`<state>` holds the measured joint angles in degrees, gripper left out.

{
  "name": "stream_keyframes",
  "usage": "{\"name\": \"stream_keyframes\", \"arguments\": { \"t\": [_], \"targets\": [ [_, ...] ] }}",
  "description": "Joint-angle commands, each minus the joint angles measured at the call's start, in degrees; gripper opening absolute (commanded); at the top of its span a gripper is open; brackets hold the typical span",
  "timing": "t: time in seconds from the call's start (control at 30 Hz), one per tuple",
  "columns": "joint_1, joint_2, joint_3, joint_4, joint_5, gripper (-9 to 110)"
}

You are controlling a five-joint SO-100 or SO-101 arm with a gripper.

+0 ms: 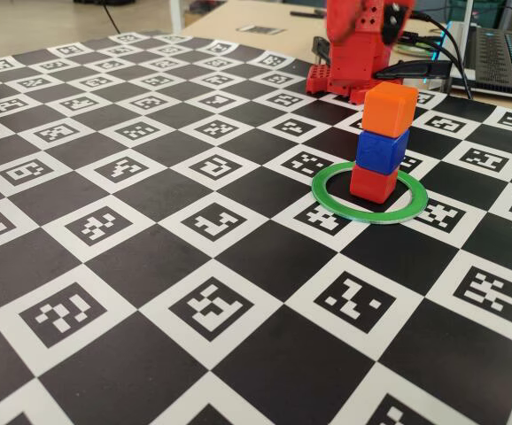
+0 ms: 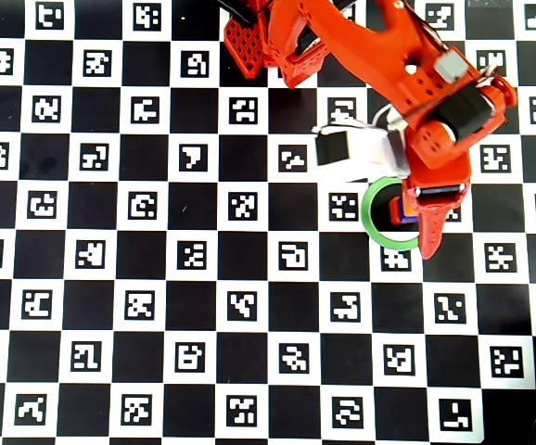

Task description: Grab the red cube then put it in the green circle then put the blue cube on top and finally the orange cube on top

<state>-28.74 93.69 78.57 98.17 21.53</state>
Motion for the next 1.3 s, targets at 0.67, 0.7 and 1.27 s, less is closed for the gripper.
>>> {"name": "stream_keyframes", "arguments": {
  "t": [0.67,0.7,1.27],
  "targets": [
    [34.0,28.8,18.0,-21.5,-70.4,-6],
    [34.4,30.7,19.6,-22.3,-70.6,-6],
    [28.8,66.0,67.5,-56.1,-92.1,-6]
  ]
}}
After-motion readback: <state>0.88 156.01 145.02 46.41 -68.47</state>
